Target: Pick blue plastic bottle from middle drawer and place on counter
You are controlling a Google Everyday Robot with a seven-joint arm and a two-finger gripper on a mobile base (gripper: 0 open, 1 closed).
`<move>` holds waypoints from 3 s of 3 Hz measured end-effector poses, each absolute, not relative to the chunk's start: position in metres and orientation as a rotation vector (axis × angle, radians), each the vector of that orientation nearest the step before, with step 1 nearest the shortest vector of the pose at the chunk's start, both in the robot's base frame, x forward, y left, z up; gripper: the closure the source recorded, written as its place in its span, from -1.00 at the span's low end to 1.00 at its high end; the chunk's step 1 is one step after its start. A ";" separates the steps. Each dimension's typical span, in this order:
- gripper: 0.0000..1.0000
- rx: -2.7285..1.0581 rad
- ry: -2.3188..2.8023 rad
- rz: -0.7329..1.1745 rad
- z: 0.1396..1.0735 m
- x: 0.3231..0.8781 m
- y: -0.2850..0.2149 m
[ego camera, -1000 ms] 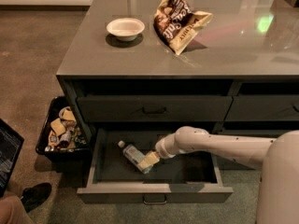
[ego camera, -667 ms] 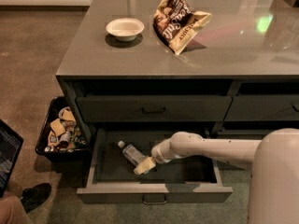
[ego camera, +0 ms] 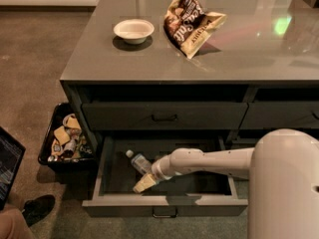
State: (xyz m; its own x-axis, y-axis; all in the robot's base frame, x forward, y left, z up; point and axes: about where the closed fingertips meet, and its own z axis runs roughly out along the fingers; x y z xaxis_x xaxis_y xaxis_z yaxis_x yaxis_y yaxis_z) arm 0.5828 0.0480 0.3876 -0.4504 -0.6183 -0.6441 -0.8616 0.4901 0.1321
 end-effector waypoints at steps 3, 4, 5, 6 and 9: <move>0.17 -1.197 2.202 0.538 0.368 0.608 0.071; 0.64 -1.212 2.197 0.501 0.367 0.614 0.069; 1.00 -1.212 2.197 0.501 0.370 0.614 0.069; 1.00 -1.280 2.159 0.491 0.397 0.606 0.047; 1.00 -1.544 2.004 0.414 0.563 0.570 -0.073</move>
Offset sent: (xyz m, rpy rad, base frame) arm 0.0372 0.0272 -0.0283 -0.0320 -0.0655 -0.0501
